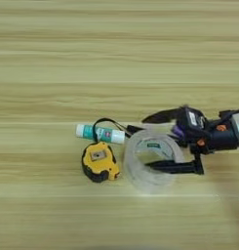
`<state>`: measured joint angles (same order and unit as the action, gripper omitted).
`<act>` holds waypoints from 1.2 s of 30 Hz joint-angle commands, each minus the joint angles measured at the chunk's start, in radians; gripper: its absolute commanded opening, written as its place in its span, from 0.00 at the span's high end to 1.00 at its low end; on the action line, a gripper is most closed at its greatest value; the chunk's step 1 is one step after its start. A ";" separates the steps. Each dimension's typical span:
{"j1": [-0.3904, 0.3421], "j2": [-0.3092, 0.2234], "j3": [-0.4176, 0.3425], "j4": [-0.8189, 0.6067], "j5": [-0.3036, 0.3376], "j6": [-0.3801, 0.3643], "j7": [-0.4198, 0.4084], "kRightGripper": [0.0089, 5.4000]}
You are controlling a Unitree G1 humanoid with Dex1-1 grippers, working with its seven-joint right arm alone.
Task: Move the objects on the table
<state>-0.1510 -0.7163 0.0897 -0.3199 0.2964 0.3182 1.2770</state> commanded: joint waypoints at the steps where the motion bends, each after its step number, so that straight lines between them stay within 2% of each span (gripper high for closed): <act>1: -0.038 -0.008 -0.070 -0.025 0.036 -0.030 -0.052 0.01; 13: -0.027 0.023 -0.142 0.006 0.074 -0.039 -0.109 0.01; 21: -0.037 0.055 -0.177 0.080 0.079 -0.064 -0.151 0.01; 30: -0.096 0.135 -0.208 0.150 0.079 -0.115 -0.260 0.01; 36: -0.118 0.147 -0.213 0.218 0.060 -0.143 -0.285 0.01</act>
<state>-0.1956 -0.5449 -0.0903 -0.1046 0.3660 0.2209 1.0303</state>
